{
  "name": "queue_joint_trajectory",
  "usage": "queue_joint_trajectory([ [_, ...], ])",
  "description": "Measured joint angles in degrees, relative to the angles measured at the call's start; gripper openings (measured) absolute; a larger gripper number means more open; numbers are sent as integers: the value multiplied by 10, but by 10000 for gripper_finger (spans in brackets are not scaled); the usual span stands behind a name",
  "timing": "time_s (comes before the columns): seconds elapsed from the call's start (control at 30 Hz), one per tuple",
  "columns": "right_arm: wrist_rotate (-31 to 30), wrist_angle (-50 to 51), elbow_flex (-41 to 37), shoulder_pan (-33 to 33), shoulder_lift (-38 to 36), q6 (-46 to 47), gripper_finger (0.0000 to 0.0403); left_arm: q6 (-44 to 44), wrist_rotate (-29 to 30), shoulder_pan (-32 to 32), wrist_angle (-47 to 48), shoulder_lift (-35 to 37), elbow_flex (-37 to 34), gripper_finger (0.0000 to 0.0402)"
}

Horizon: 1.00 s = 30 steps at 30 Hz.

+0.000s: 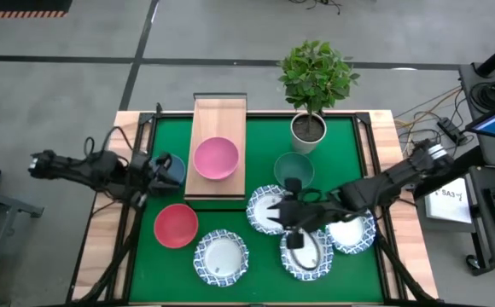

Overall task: Place and stack bowls onto a shelf
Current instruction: Stack the orange bowl on top of the pink bowl on the shelf

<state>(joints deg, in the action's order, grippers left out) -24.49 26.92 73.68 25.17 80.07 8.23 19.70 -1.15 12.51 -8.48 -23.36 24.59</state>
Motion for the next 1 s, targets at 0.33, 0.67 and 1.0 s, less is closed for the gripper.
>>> queue_joint_trajectory([
  [0.33,-11,-184,-188,13,-108,-27,106,189,114,151,297,-206,221,42],
  [0.67,-6,-269,-280,18,-142,-28,93,405,114,343,738,-432,410,47],
  [1.0,4,-292,-284,21,-137,-43,101,474,96,393,737,-543,405,103],
])
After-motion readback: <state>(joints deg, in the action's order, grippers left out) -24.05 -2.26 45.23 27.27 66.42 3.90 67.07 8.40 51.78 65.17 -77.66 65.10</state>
